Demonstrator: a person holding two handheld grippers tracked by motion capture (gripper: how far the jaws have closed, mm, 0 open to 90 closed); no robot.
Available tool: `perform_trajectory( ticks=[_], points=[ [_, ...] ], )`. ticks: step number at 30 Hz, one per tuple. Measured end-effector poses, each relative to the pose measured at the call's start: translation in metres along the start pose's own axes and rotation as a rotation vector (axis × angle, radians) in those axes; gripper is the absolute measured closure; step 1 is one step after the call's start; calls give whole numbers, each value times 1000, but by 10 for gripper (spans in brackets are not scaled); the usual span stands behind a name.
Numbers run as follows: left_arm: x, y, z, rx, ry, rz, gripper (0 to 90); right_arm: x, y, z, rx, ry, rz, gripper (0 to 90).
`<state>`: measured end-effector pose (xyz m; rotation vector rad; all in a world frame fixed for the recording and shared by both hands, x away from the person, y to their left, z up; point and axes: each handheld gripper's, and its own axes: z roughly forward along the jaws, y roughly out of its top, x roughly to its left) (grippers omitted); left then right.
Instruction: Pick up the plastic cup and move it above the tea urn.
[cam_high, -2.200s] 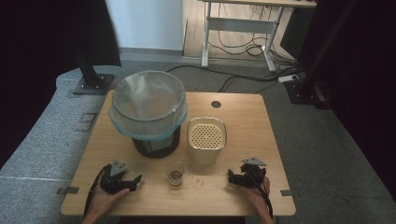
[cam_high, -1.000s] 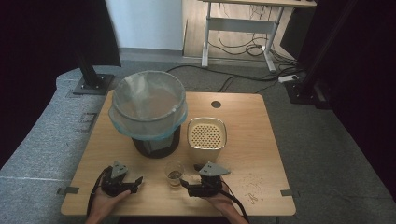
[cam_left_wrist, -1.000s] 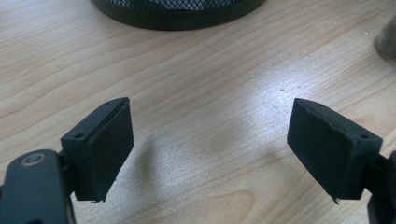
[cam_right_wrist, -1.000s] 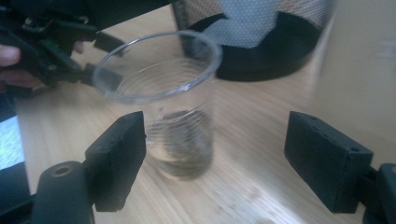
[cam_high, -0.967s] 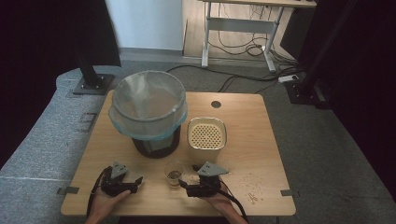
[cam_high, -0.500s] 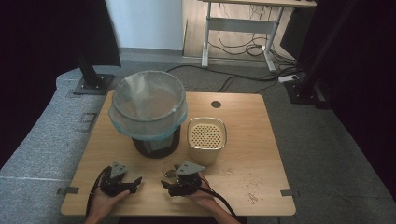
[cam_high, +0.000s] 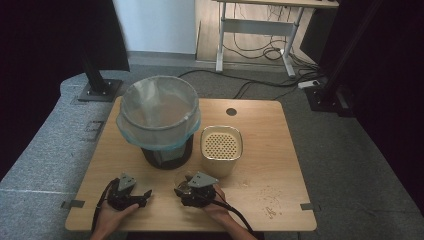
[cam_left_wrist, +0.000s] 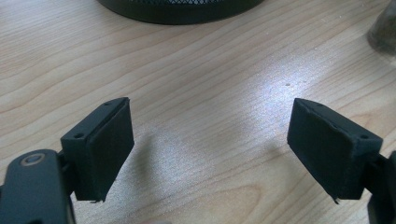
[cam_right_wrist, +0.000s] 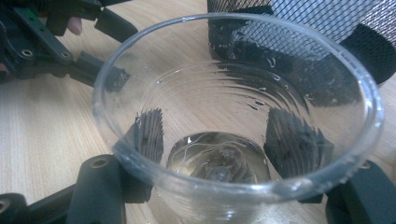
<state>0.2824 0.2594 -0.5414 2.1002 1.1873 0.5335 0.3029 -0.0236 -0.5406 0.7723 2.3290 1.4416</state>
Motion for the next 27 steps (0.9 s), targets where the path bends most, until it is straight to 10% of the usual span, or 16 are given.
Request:
perform_trajectory(
  ticks=[9, 27],
  points=[
    [1, 0, 0, -4, -3, 2, 143, -7, 8, -28, -70, 6, 33, 395],
    [-1, 0, 2, 8, -11, 2, 143, -22, 66, -136, -266, -20, 64, 409]
  ],
)
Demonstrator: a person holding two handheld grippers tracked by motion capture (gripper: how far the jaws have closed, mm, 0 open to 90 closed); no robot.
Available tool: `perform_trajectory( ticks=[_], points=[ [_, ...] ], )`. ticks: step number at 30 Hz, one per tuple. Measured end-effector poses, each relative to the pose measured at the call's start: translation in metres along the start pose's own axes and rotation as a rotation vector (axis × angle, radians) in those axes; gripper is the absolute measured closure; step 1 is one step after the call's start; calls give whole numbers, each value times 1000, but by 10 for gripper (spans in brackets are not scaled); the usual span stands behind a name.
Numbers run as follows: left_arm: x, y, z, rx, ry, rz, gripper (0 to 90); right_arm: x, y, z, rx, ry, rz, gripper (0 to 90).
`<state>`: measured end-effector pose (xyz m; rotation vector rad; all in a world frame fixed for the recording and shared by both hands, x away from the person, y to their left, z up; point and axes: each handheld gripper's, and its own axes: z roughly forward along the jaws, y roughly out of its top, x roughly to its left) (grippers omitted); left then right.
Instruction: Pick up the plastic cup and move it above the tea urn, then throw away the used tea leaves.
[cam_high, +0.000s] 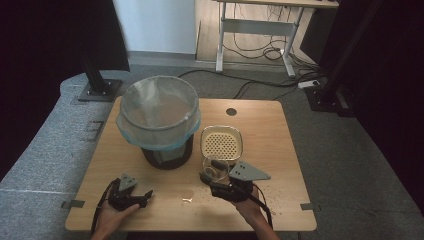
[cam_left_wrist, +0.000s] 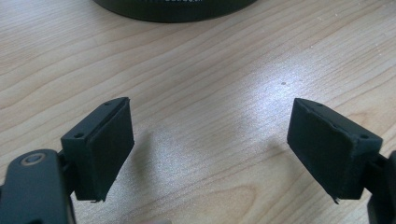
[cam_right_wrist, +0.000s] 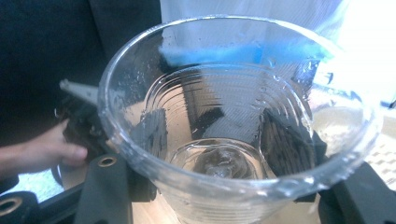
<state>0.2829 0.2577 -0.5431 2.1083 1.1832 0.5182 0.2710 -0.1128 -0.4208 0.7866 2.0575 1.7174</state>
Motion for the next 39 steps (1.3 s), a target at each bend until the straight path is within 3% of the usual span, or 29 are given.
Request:
perform_trajectory(
  ticks=[2, 3, 5, 14, 15, 16, 17, 28, 39],
  points=[
    [0, 0, 0, 0, 0, 0, 143, -1, 6, -3, -6, -8, -6, 410],
    [1, 0, 1, 0, 1, -3, 143, -4, 19, -9, -3, -36, -29, 409],
    [1, 0, 1, 2, -2, -3, 145, -7, 29, -12, 1, -55, -42, 409],
    [2, 0, 1, 4, 5, -2, 146, -34, 58, -14, -17, -113, -44, 409],
    [5, -2, 1, 0, -4, -30, 150, -41, 63, -12, -22, -132, -45, 410],
    [5, -2, 1, 0, -4, -30, 151, -41, 63, -12, -22, -132, -45, 410],
    [9, -2, 1, 0, -25, -68, 150, -50, 68, -11, -28, -150, -36, 410],
    [10, -3, 0, -3, -22, -68, 151, -93, 81, 11, -8, -226, 13, 410],
    [12, -4, -1, 1, -20, -72, 156, -109, 81, 20, 32, -299, -61, 412]
  ],
)
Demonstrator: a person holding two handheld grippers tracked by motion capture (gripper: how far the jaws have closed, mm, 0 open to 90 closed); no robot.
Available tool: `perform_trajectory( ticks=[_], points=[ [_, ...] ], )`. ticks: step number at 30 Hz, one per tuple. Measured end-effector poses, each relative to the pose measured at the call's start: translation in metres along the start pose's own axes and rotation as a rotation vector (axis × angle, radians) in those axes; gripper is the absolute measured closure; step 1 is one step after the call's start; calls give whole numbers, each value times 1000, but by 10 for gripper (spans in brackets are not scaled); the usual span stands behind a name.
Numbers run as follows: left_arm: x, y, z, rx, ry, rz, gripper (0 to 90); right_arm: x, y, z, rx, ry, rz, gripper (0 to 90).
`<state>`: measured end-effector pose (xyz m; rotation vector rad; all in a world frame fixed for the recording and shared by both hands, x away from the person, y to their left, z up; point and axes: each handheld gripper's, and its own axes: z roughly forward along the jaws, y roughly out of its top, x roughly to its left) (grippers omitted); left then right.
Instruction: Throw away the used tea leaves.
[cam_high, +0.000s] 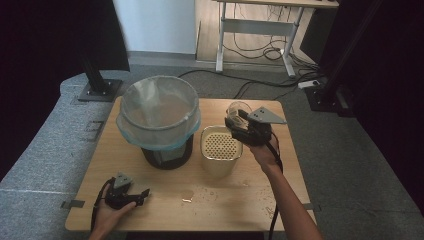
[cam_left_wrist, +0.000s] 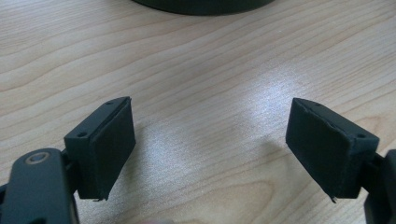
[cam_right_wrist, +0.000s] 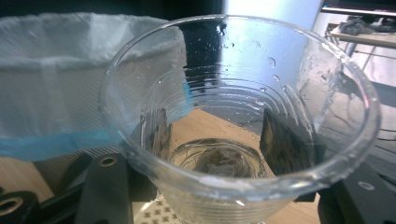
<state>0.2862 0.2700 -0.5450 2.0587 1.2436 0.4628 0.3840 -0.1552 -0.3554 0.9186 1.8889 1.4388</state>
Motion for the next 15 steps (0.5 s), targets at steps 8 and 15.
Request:
perform_trajectory(
  ticks=[8, 15],
  points=[
    [0, 0, 0, 3, -4, -3, 156, 0, 9, 3, 66, -73, -151, 413],
    [0, 0, 1, 7, -7, -7, 155, 2, 18, 7, 120, -141, -356, 414]
  ],
)
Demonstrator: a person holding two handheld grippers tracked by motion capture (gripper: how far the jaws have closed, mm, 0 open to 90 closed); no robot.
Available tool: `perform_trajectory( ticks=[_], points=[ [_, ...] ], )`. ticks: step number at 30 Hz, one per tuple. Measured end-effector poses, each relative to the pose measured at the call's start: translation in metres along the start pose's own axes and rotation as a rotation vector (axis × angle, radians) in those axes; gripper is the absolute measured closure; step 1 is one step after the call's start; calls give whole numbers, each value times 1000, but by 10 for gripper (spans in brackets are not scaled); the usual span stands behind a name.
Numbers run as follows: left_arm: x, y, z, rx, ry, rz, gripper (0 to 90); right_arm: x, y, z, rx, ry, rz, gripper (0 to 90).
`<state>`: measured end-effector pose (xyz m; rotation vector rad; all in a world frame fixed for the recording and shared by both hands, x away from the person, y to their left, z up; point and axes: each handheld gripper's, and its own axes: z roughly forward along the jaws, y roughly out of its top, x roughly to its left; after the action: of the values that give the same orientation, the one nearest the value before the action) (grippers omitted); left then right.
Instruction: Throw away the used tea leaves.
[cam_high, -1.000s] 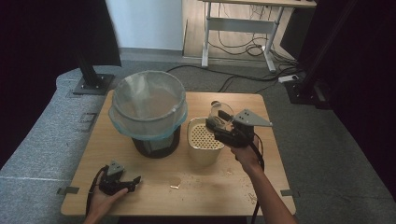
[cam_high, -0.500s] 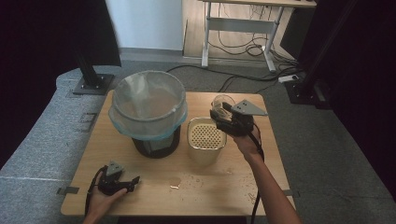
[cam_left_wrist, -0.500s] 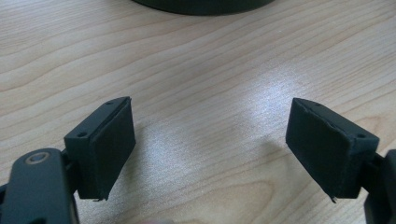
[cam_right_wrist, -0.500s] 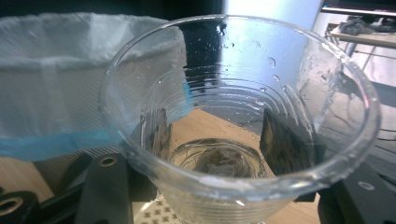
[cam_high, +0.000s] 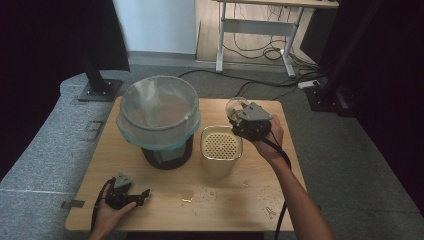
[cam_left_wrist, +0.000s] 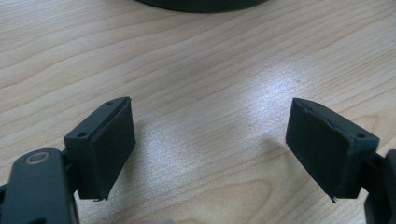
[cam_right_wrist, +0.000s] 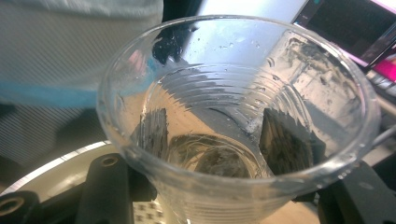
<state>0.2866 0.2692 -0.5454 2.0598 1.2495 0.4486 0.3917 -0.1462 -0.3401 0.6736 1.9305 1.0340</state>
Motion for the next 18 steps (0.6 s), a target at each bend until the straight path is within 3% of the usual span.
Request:
perform_trajectory(
  ticks=[2, 3, 9, 10, 11, 18],
  points=[
    [0, 0, 0, 0, -2, -2, 155, 0, 1, 1, 12, -10, -28, 414],
    [1, 0, 0, 2, -4, 0, 155, 2, 2, 4, 38, -26, -92, 414],
    [2, 0, 0, 2, -6, -7, 154, 7, 3, 9, 96, -59, -249, 415],
    [2, 0, 0, 2, -6, -7, 154, 7, 3, 9, 96, -59, -249, 415],
    [1, 0, -1, 3, -6, -6, 154, 10, 4, 12, 118, -68, -299, 417],
    [1, 0, 0, 4, -5, -5, 154, 18, 0, 22, 178, -101, -473, 419]
  ],
)
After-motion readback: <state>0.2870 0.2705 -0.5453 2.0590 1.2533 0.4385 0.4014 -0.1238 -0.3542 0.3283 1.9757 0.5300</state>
